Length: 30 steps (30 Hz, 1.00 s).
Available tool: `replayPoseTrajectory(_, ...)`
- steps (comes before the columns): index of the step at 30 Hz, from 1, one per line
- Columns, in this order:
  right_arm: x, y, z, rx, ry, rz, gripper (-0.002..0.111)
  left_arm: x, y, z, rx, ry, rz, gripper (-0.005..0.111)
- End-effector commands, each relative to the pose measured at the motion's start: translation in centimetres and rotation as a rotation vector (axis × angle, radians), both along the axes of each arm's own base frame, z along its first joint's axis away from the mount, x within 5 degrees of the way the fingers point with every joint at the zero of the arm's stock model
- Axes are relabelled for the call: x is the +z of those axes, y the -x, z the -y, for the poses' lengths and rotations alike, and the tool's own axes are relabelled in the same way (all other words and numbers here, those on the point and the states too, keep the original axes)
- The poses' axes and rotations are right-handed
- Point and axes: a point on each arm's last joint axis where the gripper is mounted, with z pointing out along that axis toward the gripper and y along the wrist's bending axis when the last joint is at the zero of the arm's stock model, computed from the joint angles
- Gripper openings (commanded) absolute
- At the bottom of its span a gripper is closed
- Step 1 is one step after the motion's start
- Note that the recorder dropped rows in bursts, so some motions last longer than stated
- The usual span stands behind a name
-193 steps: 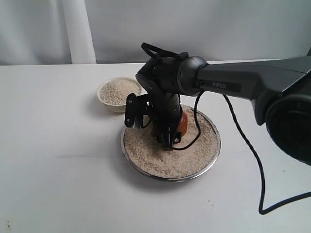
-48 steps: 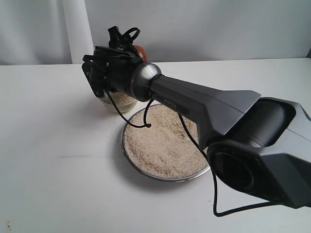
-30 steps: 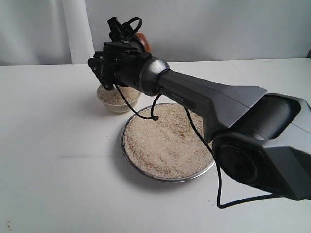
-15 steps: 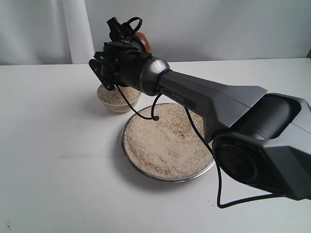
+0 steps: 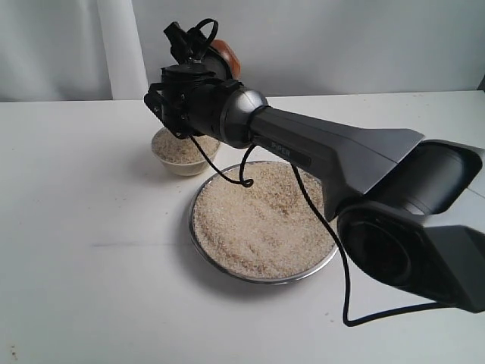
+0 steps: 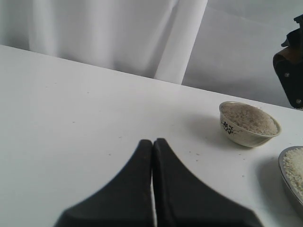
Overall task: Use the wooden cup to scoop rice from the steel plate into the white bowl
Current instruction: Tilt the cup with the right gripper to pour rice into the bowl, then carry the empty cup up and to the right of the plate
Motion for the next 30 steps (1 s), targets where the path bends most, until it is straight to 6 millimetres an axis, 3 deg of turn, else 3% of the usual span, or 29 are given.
replayPoseTrajectory(1, 0.9, 0.0, 0.1, 0.012, 0.021, 0.029, 0.0, 0.2, 0.0, 0.0, -0.004, 0.005, 0.013, 0.0)
replayPoseTrajectory(10, 1.7, 0.5, -1.2, 0.063, -0.038, 0.121, 0.0, 0.2, 0.0, 0.0, -0.004, 0.005, 0.013, 0.0)
replayPoseTrajectory(17, 1.4, 0.6, -1.0, 0.022, -0.068, 0.09, 0.0, 0.2, 0.0, 0.0, -0.004, 0.005, 0.013, 0.0)
replayPoseTrajectory(22, 1.9, 1.1, -1.0, -0.042, -0.265, 0.058, 0.0, 0.2, 0.0, 0.0, -0.004, 0.005, 0.013, 0.0)
replayPoseTrajectory(27, 5.1, 3.0, -0.9, -0.182, -0.572, -0.015, 0.0, 0.2, 0.0, 0.0, -0.004, 0.005, 0.013, 0.0)
replayPoseTrajectory(30, 8.6, 4.9, -0.1, -0.266, -0.748, -0.127, 0.0, 0.2, 0.0, 0.0, -0.004, 0.005, 0.013, 0.0)
